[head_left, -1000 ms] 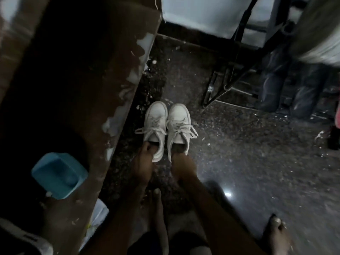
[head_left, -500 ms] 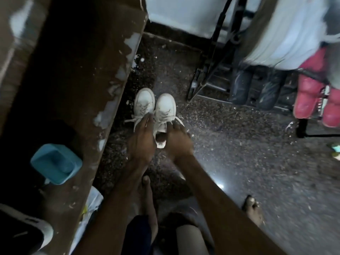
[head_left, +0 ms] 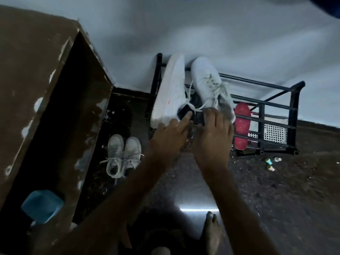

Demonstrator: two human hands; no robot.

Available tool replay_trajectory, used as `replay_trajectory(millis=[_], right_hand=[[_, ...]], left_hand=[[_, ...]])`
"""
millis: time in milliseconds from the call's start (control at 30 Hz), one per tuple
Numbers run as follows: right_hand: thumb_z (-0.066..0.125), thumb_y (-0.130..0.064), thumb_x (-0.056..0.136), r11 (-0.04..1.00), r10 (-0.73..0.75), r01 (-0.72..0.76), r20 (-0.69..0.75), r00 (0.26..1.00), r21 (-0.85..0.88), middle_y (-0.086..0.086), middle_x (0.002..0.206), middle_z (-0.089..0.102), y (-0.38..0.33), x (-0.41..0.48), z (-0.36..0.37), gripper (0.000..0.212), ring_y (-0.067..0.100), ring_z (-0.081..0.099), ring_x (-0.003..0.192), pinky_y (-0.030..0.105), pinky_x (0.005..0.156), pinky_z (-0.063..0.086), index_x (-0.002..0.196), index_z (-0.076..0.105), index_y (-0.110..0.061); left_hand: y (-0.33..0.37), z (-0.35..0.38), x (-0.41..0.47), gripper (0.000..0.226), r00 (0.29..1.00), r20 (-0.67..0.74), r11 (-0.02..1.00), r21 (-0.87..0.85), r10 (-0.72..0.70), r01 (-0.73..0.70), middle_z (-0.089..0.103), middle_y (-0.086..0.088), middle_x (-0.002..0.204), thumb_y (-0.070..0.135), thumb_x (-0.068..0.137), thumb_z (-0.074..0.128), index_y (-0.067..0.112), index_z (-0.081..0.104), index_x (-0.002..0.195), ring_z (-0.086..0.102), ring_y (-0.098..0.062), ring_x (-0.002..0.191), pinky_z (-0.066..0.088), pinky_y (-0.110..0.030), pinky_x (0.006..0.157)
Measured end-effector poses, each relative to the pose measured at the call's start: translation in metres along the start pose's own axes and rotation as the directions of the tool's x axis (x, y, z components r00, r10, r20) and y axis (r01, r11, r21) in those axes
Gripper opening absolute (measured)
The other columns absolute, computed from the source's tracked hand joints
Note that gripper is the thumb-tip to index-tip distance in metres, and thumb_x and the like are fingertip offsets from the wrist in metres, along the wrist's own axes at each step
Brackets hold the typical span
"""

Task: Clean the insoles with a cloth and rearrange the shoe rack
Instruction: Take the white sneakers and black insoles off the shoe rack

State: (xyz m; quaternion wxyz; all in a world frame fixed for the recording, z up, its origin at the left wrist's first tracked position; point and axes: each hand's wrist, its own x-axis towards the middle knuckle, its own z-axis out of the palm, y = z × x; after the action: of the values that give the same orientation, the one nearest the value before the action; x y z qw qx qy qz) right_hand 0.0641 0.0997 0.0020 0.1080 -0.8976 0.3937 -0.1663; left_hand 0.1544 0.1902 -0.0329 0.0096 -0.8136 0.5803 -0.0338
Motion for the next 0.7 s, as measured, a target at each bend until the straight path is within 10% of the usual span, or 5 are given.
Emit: replay_trajectory(millis=[167,333,567,700], right_hand=[[0.058,-0.024,0.087,0.963,0.134,-0.019,0.417,0.899,-0.270,0.009,0.152,0.033,0.043,0.034,-0.012,0.064,0.028,0.026,0.141,0.061,0.111,0.025,0.144,0.033,-0.010],[0.057,-0.015,0.090,0.955,-0.051,0.225,0.639,0.767,-0.194,0.014,0.146,0.039,0.074,0.063,-0.005,0.062,0.030,0.039,0.135,0.049,0.104,0.036,0.146,0.031,-0.013],[0.057,-0.006,0.090,0.893,-0.160,0.372,0.594,0.789,-0.254,0.008,0.117,0.064,0.077,0.078,-0.002,0.039,0.029,0.066,0.102,0.037,0.076,0.052,0.127,0.051,-0.012],[0.054,-0.011,0.094,0.908,-0.213,0.369,0.540,0.815,-0.199,0.009,0.112,0.067,0.050,0.058,-0.008,0.030,0.030,0.068,0.098,0.036,0.074,0.052,0.123,0.053,-0.016]], left_hand=[[-0.012,-0.009,0.023,0.047,0.981,0.169,0.960,0.278,-0.097,0.047,0.060,0.003,0.132,0.008,0.083,0.027,0.022,0.067,0.104,0.061,-0.020,0.091,0.044,-0.030,0.060],[-0.004,-0.003,0.035,0.035,0.966,0.210,0.936,0.346,-0.148,0.068,0.066,0.007,0.112,0.003,0.090,0.033,0.024,0.059,0.082,0.057,-0.014,0.074,0.035,-0.028,0.051],[-0.010,-0.019,0.050,0.028,0.935,0.256,0.946,0.276,-0.245,0.172,0.063,0.002,0.072,0.010,0.081,0.046,0.021,0.067,0.066,0.055,-0.016,0.050,0.033,-0.026,0.043],[-0.019,-0.036,0.036,0.015,0.872,0.256,0.902,0.002,-0.417,0.431,0.062,-0.008,0.108,0.016,0.088,0.068,0.010,0.068,0.103,0.069,-0.031,0.079,0.051,-0.038,0.061]])
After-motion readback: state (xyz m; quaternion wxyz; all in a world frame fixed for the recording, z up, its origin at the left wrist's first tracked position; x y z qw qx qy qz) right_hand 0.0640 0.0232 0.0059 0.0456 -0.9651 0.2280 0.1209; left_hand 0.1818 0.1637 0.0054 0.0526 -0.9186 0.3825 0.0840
